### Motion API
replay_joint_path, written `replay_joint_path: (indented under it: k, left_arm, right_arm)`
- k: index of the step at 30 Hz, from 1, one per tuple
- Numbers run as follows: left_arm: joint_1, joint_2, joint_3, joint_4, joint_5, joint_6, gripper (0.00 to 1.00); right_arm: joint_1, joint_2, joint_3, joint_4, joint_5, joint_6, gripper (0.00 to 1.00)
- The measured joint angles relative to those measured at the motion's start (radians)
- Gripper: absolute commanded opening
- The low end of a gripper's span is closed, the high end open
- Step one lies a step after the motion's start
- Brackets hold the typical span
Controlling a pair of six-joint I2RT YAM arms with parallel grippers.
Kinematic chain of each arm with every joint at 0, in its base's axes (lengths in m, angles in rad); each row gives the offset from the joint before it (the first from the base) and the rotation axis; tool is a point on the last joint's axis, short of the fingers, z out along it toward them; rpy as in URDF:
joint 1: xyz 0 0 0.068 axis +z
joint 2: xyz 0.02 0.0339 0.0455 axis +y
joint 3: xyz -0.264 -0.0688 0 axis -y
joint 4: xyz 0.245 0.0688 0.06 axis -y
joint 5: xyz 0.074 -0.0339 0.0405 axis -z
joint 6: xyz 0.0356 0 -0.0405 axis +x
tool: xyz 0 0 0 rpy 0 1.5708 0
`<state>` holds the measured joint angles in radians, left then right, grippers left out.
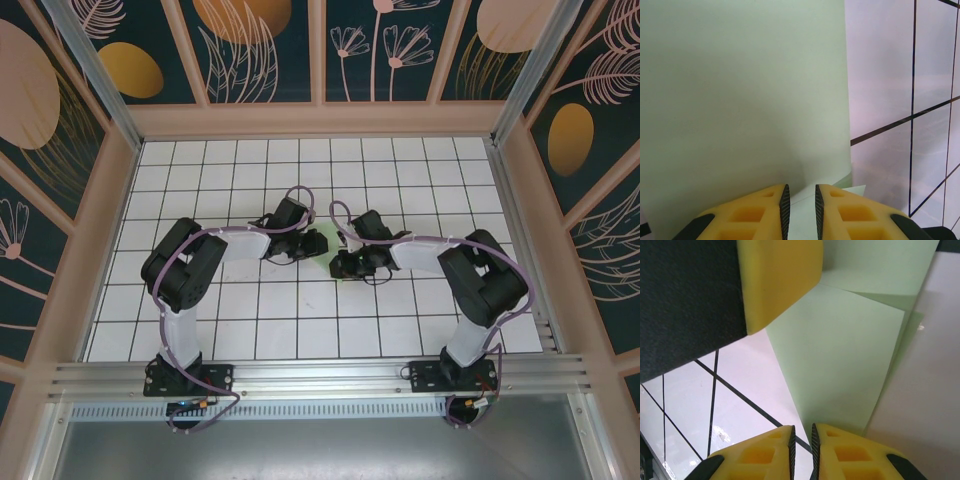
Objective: Fold a paper plane with a square sheet of paper (fold left side to right side)
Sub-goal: Third fold the triangle at the center of the table.
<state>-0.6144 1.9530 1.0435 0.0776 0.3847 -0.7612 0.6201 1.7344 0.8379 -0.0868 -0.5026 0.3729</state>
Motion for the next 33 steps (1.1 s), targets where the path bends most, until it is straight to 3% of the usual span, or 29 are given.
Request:
replay_joint_path:
  k: [33]
  left_arm:
    - [-0.003, 0.016, 0.019, -0.008, 0.001, 0.0, 0.23]
  right_arm:
    - [0.016, -0.014, -0.023, -0.031, 0.016, -0.008, 0.15]
